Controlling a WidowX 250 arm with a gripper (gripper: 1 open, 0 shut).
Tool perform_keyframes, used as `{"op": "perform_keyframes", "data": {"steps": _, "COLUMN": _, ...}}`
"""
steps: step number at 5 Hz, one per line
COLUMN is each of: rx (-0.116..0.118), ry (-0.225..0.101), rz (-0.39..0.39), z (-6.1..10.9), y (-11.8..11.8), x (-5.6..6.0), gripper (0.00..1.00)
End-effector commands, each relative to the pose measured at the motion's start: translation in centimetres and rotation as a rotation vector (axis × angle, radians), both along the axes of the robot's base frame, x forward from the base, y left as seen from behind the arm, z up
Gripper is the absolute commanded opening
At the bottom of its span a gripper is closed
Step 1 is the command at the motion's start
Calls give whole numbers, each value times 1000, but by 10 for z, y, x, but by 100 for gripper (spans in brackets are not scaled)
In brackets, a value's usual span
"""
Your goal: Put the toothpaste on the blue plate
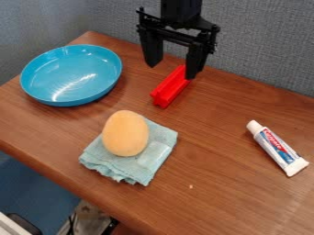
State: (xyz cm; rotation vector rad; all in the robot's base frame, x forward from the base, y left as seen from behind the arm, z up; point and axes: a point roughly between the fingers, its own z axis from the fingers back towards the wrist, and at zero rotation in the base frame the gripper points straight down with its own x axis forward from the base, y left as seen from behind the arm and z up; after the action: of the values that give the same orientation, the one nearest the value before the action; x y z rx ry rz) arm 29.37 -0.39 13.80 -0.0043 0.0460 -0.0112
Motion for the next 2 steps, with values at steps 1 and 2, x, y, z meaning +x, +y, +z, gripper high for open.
{"op": "perform_keyframes", "data": {"steps": 1, "rx": -1, "ry": 19, "rz": 5, "z": -7, "y": -1, "x": -1, "gripper": 100}}
{"op": "perform_keyframes", "data": {"steps": 2, "rx": -2, "ry": 19, "rz": 39, "z": -17, "y": -28, "x": 6, "gripper": 100}}
